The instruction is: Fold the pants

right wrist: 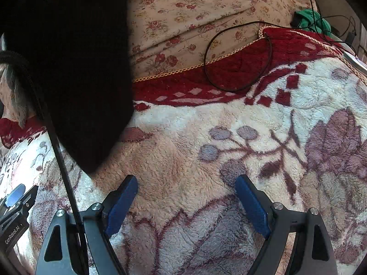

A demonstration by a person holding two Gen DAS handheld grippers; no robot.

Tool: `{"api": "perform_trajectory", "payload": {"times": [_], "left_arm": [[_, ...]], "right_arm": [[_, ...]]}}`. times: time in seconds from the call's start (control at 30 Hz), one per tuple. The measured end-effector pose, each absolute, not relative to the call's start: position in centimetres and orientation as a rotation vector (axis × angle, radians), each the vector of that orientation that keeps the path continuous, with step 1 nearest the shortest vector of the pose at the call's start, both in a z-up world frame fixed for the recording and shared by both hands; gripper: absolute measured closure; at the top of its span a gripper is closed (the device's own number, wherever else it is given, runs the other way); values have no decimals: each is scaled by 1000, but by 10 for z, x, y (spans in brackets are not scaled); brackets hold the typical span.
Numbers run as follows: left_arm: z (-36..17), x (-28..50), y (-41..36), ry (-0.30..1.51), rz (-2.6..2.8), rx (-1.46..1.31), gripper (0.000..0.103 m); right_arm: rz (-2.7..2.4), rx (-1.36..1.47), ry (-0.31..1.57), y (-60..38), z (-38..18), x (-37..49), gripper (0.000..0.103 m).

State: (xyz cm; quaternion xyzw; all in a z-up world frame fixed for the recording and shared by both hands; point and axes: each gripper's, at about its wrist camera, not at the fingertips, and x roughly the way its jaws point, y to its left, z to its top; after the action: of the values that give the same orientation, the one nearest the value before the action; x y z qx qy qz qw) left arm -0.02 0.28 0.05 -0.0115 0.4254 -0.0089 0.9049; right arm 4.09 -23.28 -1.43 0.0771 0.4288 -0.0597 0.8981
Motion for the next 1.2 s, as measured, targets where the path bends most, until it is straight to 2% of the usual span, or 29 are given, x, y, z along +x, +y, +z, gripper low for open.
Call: {"api": "perform_trajectory", "payload": {"times": [1.2], "left_arm": [[3, -4, 4, 895, -40, 9, 35]], "right_arm": [[-139, 140, 897, -231, -15, 43, 17]]}}
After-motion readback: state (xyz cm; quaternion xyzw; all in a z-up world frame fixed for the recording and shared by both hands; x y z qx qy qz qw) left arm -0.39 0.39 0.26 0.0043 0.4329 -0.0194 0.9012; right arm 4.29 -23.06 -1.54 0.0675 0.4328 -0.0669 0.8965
